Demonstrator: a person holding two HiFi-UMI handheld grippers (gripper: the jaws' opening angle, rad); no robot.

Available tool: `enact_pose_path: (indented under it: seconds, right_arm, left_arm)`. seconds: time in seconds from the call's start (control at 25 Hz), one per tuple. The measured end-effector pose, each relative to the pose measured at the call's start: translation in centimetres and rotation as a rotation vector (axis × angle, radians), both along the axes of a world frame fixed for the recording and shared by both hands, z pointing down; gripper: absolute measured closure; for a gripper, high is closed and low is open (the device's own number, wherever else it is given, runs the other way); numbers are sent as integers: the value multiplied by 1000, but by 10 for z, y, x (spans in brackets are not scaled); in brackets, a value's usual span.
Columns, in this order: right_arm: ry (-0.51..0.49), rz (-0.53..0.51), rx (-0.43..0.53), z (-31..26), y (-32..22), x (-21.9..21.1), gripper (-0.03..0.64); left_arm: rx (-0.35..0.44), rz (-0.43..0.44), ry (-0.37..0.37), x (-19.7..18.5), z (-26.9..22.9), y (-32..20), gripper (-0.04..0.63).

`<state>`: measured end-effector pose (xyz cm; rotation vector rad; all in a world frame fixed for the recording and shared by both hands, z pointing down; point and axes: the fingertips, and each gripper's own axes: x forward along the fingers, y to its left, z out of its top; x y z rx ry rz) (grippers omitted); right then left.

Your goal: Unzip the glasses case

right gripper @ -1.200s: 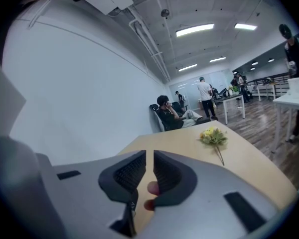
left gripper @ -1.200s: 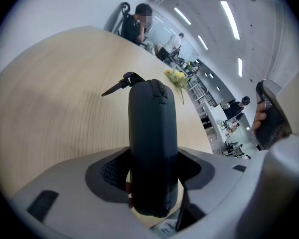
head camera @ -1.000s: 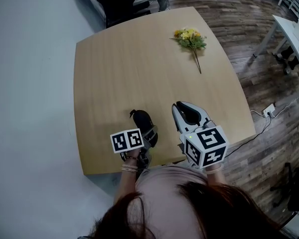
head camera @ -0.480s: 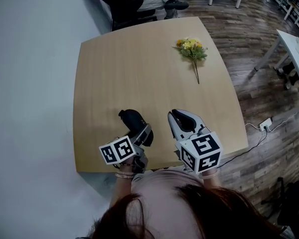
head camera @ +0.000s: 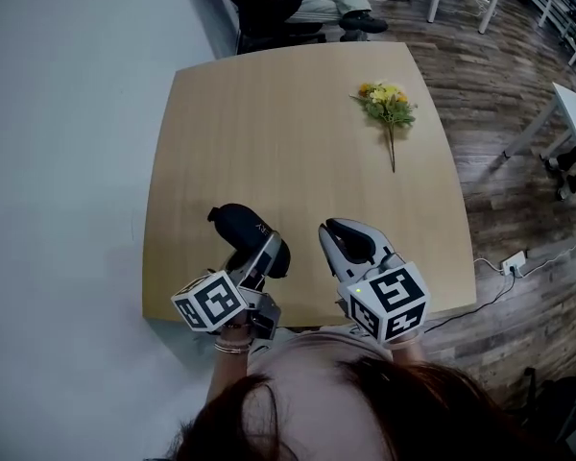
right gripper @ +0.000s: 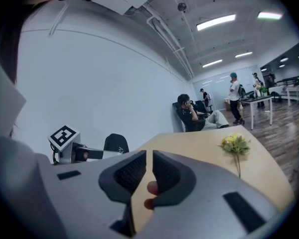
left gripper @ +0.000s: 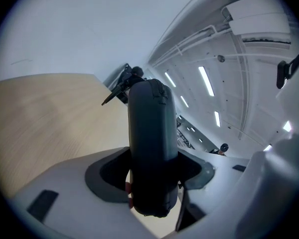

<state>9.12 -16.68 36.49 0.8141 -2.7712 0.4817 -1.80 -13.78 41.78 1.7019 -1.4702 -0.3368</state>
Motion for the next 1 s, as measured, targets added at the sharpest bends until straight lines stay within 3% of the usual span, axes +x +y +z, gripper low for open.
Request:
enact_pose_path:
  seconds: [0.4,0.8,1.0]
  right_arm:
    - [-56,-1,102,-22,21,-30,568]
    - [-33,-22,98,-25,55,-96,555]
    - [-32,-99,112,-21,77,-135,544]
  left_arm:
    - [205,-4,59,-34,-80,1,328]
    - [275,53,64,-81,-114,13,328]
    - [332,79,54,-107,-127,14,328]
